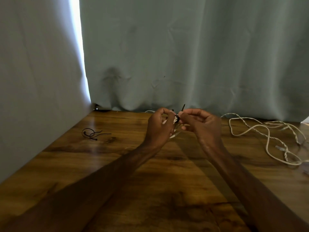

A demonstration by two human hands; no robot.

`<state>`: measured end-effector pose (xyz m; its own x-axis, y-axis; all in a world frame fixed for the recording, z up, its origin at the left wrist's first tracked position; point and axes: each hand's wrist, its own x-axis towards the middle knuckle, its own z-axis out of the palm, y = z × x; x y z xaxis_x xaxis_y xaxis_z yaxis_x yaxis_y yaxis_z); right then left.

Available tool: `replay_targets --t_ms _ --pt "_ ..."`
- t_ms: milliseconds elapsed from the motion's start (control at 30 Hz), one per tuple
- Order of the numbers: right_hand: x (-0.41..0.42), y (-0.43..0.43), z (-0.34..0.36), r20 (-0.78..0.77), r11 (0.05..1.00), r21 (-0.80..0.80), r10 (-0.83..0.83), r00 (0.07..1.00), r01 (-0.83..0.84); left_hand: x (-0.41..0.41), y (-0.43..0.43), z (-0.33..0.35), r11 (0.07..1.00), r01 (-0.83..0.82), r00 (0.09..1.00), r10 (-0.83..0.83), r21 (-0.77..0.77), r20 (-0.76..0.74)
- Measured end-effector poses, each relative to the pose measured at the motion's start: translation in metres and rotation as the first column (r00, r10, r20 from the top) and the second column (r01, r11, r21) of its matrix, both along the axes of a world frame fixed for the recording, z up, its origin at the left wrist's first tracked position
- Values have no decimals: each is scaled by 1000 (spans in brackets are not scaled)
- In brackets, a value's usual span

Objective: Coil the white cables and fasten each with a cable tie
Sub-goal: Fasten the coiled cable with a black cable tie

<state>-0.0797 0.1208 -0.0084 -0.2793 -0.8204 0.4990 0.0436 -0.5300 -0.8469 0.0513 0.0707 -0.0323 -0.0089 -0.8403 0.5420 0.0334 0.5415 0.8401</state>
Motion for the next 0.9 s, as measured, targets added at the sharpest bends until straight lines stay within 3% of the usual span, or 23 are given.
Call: replay_targets --t_ms 200,467,700,900 --pt "2 1 1 -59 997 -43 -65 996 62 -3 2 -3 996 -21 993 32 -89 114" --pt "-2 1 3 -22 996 88 0 1000 2 -4 -6 -11 991 -47 986 66 -127 151" --pt "-4 1 3 -133 996 49 -72 988 80 -5 -6 -12 992 -33 989 50 -121 141" --pt "-9 0 6 -131 989 136 -37 991 55 -3 -2 -8 998 2 996 3 -55 92"
